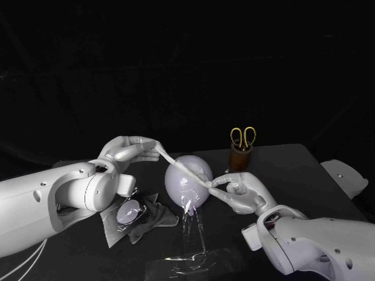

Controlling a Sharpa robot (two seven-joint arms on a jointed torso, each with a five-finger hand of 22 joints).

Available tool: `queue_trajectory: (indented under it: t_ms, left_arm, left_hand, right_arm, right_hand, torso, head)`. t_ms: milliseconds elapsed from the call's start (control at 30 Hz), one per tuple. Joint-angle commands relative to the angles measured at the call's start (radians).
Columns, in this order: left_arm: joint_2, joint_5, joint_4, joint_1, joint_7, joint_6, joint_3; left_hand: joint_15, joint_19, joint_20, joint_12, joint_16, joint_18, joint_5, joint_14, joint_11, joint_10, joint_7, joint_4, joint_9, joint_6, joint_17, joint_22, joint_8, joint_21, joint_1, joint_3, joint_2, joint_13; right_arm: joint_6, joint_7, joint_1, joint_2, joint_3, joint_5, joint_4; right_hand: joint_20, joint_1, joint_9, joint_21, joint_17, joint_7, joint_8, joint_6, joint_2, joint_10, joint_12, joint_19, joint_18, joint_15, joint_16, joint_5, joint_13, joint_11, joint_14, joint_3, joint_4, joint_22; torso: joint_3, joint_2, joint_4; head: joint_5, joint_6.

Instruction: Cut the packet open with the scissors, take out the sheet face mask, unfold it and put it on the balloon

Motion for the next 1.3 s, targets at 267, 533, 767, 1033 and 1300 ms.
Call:
queue_trajectory:
  t_ms: [267,533,767,1033,1300]
  left_arm:
    - [-0.028,-0.079,0.042,-0.004,-0.029,0.064,0.000]
    - [-0.060,-0.109,0.073,-0.007,-0.047,0.079,-0.003]
    - [-0.071,-0.130,0.079,-0.008,-0.051,0.079,-0.006]
    - [-0.061,-0.133,0.061,-0.010,-0.040,0.063,-0.008]
    - [-0.041,-0.132,0.043,-0.012,-0.031,0.056,-0.009]
  left_hand:
    - [-0.001,-0.008,-0.002,0.004,0.007,0.001,0.005,-0.004,-0.006,0.003,0.000,-0.001,0.097,0.005,0.001,0.002,0.003,0.007,0.005,0.009,0.009,0.002]
    - [-0.001,-0.009,-0.002,0.004,0.007,0.001,0.005,-0.004,-0.006,0.004,0.000,-0.001,0.097,0.005,0.001,0.003,0.002,0.008,0.005,0.009,0.008,0.002]
    - [-0.001,-0.011,-0.002,0.005,0.008,0.001,0.005,-0.004,-0.006,0.004,0.000,-0.001,0.098,0.007,0.002,0.005,0.002,0.011,0.004,0.010,0.009,0.002]
    - [-0.001,-0.012,-0.002,0.005,0.008,0.001,0.005,-0.004,-0.006,0.004,0.000,-0.001,0.098,0.007,0.002,0.006,0.002,0.012,0.004,0.010,0.008,0.002]
    - [-0.001,-0.013,-0.002,0.006,0.009,0.001,0.005,-0.004,-0.006,0.004,0.000,0.000,0.098,0.007,0.002,0.008,0.001,0.014,0.004,0.011,0.009,0.002]
  right_arm:
    - [0.031,0.038,-0.013,-0.003,0.000,-0.017,0.008]
    - [0.053,0.011,-0.016,-0.021,0.000,-0.010,-0.002]
    - [0.047,0.008,-0.015,-0.042,0.000,0.006,-0.016]
    - [0.108,-0.039,0.061,-0.042,0.002,-0.041,-0.061]
    - [0.222,-0.226,0.187,-0.005,0.003,-0.246,-0.131]
  right_hand:
    - [0.038,-0.062,-0.068,-0.134,0.224,0.066,-0.125,-0.154,-0.077,-0.118,-0.163,-0.064,0.037,0.054,-0.016,0.006,-0.044,0.060,0.096,-0.094,0.030,0.133]
    - [0.052,-0.073,-0.081,-0.160,0.211,0.076,-0.150,-0.180,-0.092,-0.143,-0.180,-0.076,0.042,0.064,-0.023,0.005,-0.059,0.071,0.090,-0.142,0.046,0.126]
    - [0.056,-0.075,-0.080,-0.147,0.217,0.074,-0.147,-0.168,-0.079,-0.136,-0.165,-0.069,0.041,0.065,-0.019,0.008,-0.053,0.070,0.093,-0.156,0.059,0.129]
    - [0.048,-0.004,-0.077,-0.016,0.263,0.054,-0.115,-0.085,0.020,-0.055,-0.045,-0.007,0.020,0.047,0.004,0.009,0.021,0.050,0.108,-0.118,0.061,0.169]
    - [0.036,0.047,-0.084,0.044,0.263,0.042,-0.108,-0.045,0.055,0.002,0.050,0.020,0.008,0.037,0.004,0.011,0.088,0.039,0.108,-0.057,0.019,0.188]
  torso:
    - [-0.0009,-0.001,0.0004]
    - [-0.0010,-0.001,0.0012]
    - [-0.0007,-0.001,0.0006]
    - [0.0008,0.001,0.0009]
    - [-0.0001,0.003,0.0017]
  head:
    - [-0.003,-0.003]
    - [-0.002,-0.007]
    - [0.004,-0.008]
    - [0.005,-0.009]
    - [0.003,-0.016]
